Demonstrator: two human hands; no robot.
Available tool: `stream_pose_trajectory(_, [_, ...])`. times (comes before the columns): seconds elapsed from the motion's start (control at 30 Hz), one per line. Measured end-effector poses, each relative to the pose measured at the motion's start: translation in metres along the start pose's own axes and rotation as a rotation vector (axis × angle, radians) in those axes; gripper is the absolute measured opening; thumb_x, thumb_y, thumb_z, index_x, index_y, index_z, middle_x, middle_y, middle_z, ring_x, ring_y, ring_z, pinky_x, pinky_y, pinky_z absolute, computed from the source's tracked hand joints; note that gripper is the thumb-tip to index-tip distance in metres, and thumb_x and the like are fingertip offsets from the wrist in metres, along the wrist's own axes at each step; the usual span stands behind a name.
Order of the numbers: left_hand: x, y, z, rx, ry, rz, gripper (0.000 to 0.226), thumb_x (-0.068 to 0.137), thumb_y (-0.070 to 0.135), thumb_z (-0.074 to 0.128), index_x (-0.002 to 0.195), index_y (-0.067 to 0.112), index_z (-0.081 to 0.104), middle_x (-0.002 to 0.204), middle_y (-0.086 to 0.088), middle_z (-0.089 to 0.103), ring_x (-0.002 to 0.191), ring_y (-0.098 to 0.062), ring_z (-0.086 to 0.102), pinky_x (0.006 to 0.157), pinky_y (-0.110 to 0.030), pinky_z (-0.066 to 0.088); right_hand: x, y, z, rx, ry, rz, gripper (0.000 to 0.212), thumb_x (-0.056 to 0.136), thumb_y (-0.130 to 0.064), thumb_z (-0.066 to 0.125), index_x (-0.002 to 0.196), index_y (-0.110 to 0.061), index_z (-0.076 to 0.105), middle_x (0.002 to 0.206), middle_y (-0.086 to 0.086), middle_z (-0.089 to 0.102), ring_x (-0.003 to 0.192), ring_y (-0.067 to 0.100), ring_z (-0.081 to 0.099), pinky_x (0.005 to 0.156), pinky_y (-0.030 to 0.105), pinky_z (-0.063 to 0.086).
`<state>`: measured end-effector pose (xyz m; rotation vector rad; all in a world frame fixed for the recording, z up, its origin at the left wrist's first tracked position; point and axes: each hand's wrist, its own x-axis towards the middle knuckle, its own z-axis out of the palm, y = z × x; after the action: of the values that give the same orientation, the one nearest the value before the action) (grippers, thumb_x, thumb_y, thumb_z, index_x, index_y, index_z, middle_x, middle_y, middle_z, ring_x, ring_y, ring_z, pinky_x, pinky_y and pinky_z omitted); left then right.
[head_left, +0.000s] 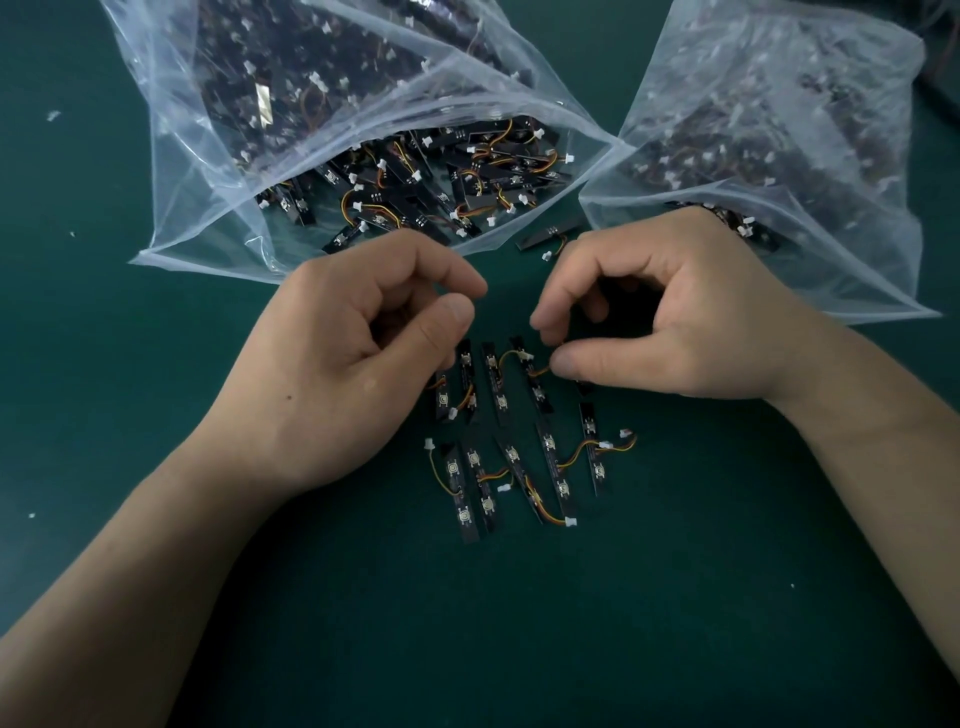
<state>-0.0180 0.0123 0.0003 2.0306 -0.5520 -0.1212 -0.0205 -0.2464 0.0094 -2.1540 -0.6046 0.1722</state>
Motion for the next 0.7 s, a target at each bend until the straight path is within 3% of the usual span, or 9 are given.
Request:
stream_pose_trajectory(0.13, [0.000,-0.001,0.000,0.009,0.005,0.007,0.011,0.100,0.028,0.060,0.104,0.030,0.070,0.073,0.006,0.070,0.056,-0.010,0.057,0.056,-0.012,0.040,-0.001,0.005,-0.001,0.123,0.063,0.009,0.012,0.087,-0.018,0.080,0.097,-0.021,0.076,0.087,-0.001,0.076,0.073,0.026,0.066,0.065,0.040,0.053])
stream_pose_trajectory(0.23, [0.000,0.001,0.000,0.002,0.015,0.017,0.011,0.101,0.027,0.061,0.103,0.029,0.071,0.071,0.007,0.068,0.055,-0.007,0.055,0.056,-0.010,0.039,0.000,0.006,-0.001,0.189,0.145,-0.011,0.009,0.090,-0.024,0.072,0.098,-0.020,0.075,0.085,0.004,0.075,0.075,0.036,0.068,0.065,0.048,0.054])
stream_pose_trajectory(0.37, [0.000,0.004,-0.001,-0.015,0.110,0.030,0.019,0.097,0.017,0.057,0.079,0.018,0.063,0.057,0.010,0.049,0.051,-0.005,0.039,0.051,-0.015,0.031,0.001,0.007,0.001,0.245,0.249,-0.016,0.009,0.092,-0.024,0.065,0.094,-0.020,0.073,0.081,0.003,0.075,0.070,0.023,0.067,0.065,0.028,0.050])
stream_pose_trajectory(0.47, [0.000,0.003,-0.002,-0.042,0.284,-0.037,0.036,0.091,0.021,0.052,0.060,0.008,0.039,0.053,-0.003,0.031,0.052,-0.011,0.025,0.047,-0.029,0.020,0.002,0.008,0.002,0.211,0.337,-0.010,0.011,0.095,-0.025,0.063,0.093,-0.020,0.072,0.070,0.002,0.070,0.061,0.015,0.060,0.060,0.026,0.044])
stream_pose_trajectory(0.53, [0.001,0.001,-0.003,-0.038,0.373,-0.119,0.040,0.087,0.020,0.051,0.059,-0.001,0.031,0.053,-0.011,0.023,0.051,-0.016,0.019,0.046,-0.029,0.012,0.003,0.009,0.004,0.172,0.392,0.001,0.011,0.097,-0.022,0.063,0.094,-0.019,0.072,0.060,-0.005,0.061,0.054,0.008,0.053,0.057,0.022,0.039])
stream_pose_trajectory(0.63, [0.001,0.001,-0.006,-0.038,0.362,-0.144,0.039,0.082,0.019,0.049,0.057,-0.001,0.026,0.052,-0.011,0.018,0.051,-0.020,0.016,0.047,-0.029,0.008,0.004,0.008,0.009,0.021,0.495,0.059,0.013,0.102,-0.016,0.062,0.095,-0.012,0.071,0.055,-0.004,0.051,0.047,0.006,0.038,0.052,0.019,0.030])
stream_pose_trajectory(0.7, [0.000,0.002,-0.008,-0.049,0.312,-0.108,0.039,0.081,0.019,0.048,0.056,0.001,0.025,0.052,-0.009,0.018,0.052,-0.021,0.015,0.048,-0.031,0.008,0.005,0.009,0.012,-0.094,0.518,0.105,0.013,0.104,-0.015,0.058,0.099,-0.014,0.070,0.053,-0.006,0.048,0.047,0.007,0.038,0.052,0.019,0.028])
